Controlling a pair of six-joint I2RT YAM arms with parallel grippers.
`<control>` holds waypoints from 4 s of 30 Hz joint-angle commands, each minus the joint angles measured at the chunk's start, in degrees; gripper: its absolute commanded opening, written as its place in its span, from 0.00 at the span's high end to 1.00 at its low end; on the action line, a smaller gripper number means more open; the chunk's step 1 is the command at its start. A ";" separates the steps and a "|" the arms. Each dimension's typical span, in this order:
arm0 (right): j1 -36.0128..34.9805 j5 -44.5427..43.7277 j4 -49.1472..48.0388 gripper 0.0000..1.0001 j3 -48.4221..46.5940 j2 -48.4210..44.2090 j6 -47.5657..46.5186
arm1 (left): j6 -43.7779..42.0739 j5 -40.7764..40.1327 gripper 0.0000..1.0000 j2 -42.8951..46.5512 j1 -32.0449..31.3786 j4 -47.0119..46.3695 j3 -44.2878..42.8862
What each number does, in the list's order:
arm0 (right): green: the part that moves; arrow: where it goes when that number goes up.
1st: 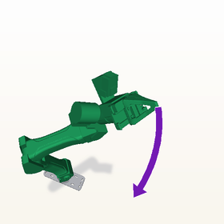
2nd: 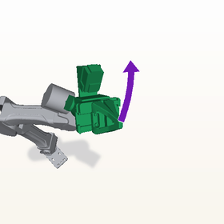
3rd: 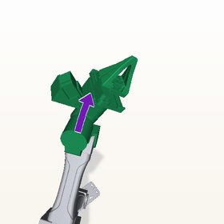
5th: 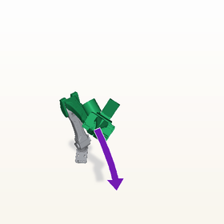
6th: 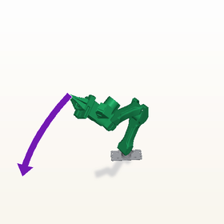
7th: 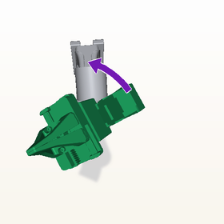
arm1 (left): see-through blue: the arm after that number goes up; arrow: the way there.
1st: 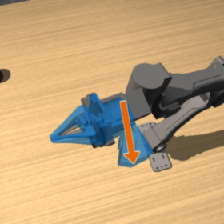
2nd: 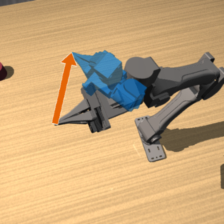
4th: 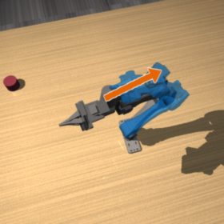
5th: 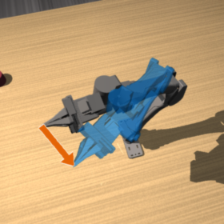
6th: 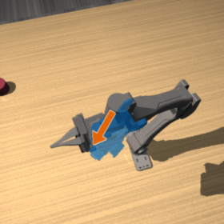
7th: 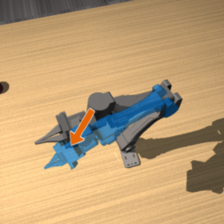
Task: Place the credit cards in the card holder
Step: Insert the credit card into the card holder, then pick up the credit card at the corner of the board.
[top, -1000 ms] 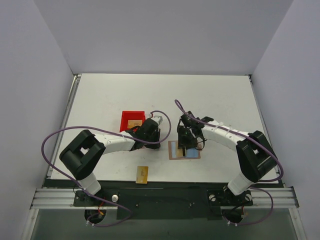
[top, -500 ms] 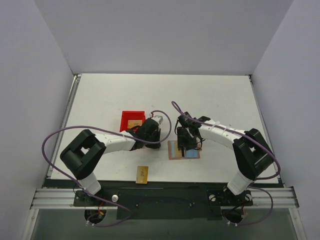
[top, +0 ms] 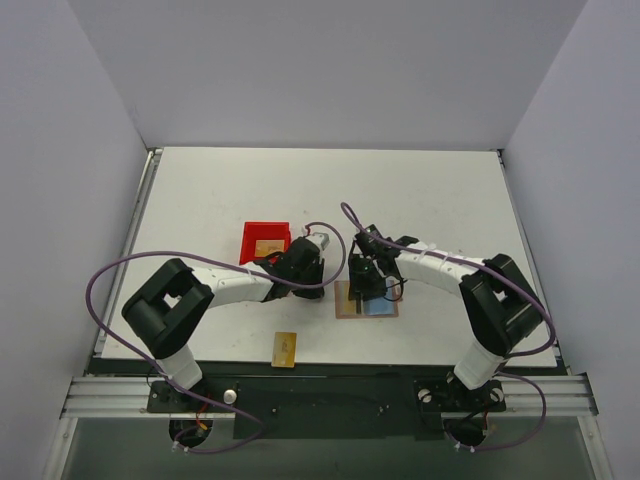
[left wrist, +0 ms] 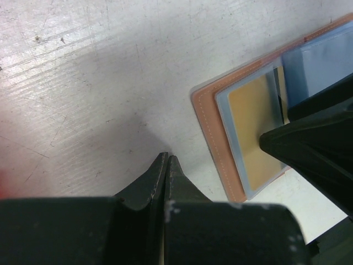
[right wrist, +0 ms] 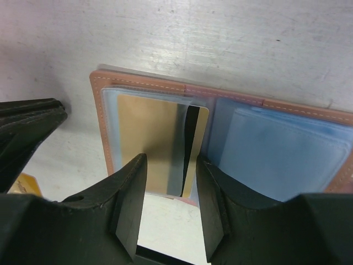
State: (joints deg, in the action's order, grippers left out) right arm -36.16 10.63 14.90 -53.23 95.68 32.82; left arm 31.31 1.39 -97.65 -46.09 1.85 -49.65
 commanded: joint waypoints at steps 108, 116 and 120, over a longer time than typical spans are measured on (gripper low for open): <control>2.94 4.57 -10.67 0.84 6.82 -12.97 -0.22 | -0.02 -2.71 1.00 8.86 0.29 4.74 -2.12; -3.37 6.86 -17.88 0.77 11.30 -16.05 6.28 | 3.75 -5.34 1.00 22.13 0.29 9.93 5.87; -10.04 4.58 -20.51 0.72 12.80 -16.40 10.24 | 7.09 -6.66 1.00 28.90 0.03 13.26 10.53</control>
State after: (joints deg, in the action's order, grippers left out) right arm -40.38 15.90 -1.21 -41.98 81.17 38.04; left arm 34.44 -2.90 -74.39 -46.02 10.33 -42.13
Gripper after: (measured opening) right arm 0.255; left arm 0.044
